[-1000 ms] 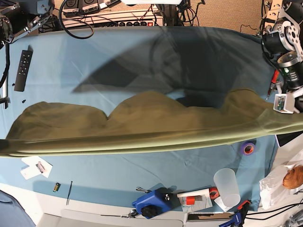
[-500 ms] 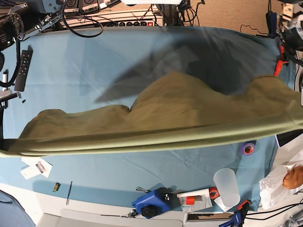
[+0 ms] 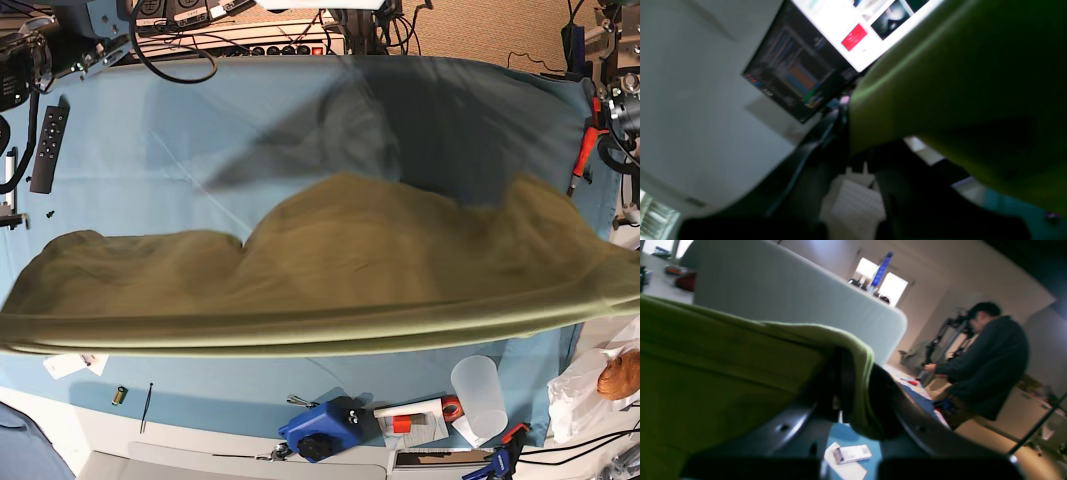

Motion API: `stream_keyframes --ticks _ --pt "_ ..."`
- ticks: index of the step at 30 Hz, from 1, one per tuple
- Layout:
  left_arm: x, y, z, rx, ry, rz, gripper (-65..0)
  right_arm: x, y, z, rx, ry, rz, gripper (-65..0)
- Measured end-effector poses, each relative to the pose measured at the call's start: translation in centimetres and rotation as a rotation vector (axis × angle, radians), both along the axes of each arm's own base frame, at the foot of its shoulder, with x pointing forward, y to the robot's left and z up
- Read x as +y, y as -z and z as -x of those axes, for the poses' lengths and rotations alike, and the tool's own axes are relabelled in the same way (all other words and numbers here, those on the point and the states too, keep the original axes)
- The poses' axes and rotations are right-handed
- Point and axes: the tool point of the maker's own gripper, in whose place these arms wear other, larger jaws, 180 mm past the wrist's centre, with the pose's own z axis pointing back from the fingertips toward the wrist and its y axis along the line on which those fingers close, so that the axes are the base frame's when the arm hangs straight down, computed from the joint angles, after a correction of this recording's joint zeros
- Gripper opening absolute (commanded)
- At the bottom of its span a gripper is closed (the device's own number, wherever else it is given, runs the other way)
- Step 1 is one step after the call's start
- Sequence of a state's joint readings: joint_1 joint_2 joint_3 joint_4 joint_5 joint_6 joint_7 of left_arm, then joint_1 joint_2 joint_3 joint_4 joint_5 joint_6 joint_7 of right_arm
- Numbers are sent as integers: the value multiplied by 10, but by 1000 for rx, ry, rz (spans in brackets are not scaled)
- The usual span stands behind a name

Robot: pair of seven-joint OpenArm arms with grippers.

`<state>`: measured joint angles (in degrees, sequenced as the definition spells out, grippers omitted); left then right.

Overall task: Layout the t-shirt on the table in an organized manner, then fold the t-shirt properly
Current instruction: 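Lift the shirt high with both grippers, stretching it between them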

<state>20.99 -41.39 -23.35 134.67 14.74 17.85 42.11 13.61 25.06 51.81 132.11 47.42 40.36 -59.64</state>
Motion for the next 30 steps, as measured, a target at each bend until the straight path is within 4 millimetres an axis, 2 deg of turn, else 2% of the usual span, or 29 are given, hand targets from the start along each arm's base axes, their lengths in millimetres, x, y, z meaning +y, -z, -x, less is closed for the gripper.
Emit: stream_keyframes --ticks 4,7,11,14,18,20,22,25,30 --pt "-3 -17 -10 -71 30 56 -650 12 -3 -13 4 -30 19 -650" --pt "-5 -34 -16 -136 43 79 -650 20 -3 -33 17 -76 -6 -650" --pt "-16 -50 -29 -170 111 98 -650 16 -4 -65 43 -105 -56 -650" --pt "-24 -56 -35 -189 150 120 -650 14 -14 -84 41 -136 -94 -650" --pt "-34 -76 -42 -245 219 135 -650 8 -32 -102 19 -163 -143 -650" --pt "-46 -76 -48 -211 288 141 -650 3 -33 -111 38 -163 -173 -650" --pt "-55 -70 -52 -174 334 144 -650 -3 -20 -121 94 -157 -210 -650" --pt "-54 -69 -52 -201 323 187 -650 -8 -3 -129 152 -165 -268 -650" --pt "-52 -61 -51 -228 297 265 -650 -3 -16 -125 111 -180 -269 -650"
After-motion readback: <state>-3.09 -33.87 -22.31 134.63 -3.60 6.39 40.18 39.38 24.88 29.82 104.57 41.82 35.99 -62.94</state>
